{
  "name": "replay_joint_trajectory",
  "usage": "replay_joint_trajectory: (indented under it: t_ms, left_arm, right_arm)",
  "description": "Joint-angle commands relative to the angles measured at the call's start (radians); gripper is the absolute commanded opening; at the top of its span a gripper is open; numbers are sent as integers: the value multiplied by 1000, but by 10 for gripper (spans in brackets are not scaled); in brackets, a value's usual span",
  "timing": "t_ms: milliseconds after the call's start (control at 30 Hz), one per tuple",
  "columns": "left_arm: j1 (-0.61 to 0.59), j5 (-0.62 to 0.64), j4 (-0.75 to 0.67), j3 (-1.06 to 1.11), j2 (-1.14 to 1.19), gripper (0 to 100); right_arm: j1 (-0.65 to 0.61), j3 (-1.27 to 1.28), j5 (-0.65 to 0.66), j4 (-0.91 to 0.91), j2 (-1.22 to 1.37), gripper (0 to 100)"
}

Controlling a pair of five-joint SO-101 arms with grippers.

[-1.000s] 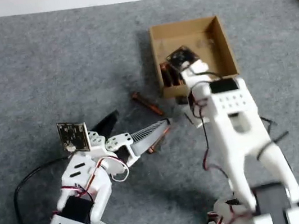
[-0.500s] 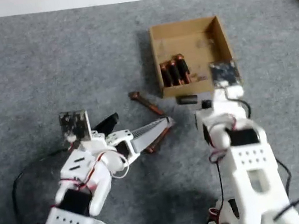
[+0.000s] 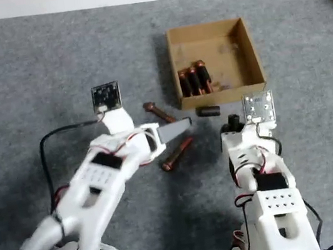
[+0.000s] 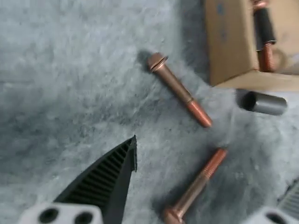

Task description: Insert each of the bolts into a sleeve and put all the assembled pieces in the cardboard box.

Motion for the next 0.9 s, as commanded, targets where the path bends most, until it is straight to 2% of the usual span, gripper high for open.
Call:
replay_joint_trajectory:
  t_ms: [0,100,233,333,400,567,600,667,733,867]
  left_arm:
    - [-50,107,3,-136,116,485]
    - [-61,221,49,-206,196,485]
    - [-38,207,292,-320,249,485]
    - [-35,-25,516,-424,246,486]
    - [-39,-123,592,-476,246,486]
    - [-30,-155,612,-484,255,486]
    - [-30,-227,617,-481,255,486]
    - [-28,-470,621,-473,251,486]
    - [-10,-652,643,-479,255,486]
    - [50,-746,663,-475,257,486]
  right_arm:
    - [18,-5,-6,-27,-24,5]
    - [13,-5,-6,-27,-24,5]
    - [13,-4,-6,-27,-24,5]
    - [12,-4,-6,-27,-24,5]
    - [12,-4,-6,-27,-24,5]
    - [12,1,-6,-27,-24,5]
    - [12,1,-6,-27,-24,5]
    - [10,1,-6,-27,-24,5]
    - [10,1,-6,-27,-24,5]
    - [10,1,-6,-27,-24,5]
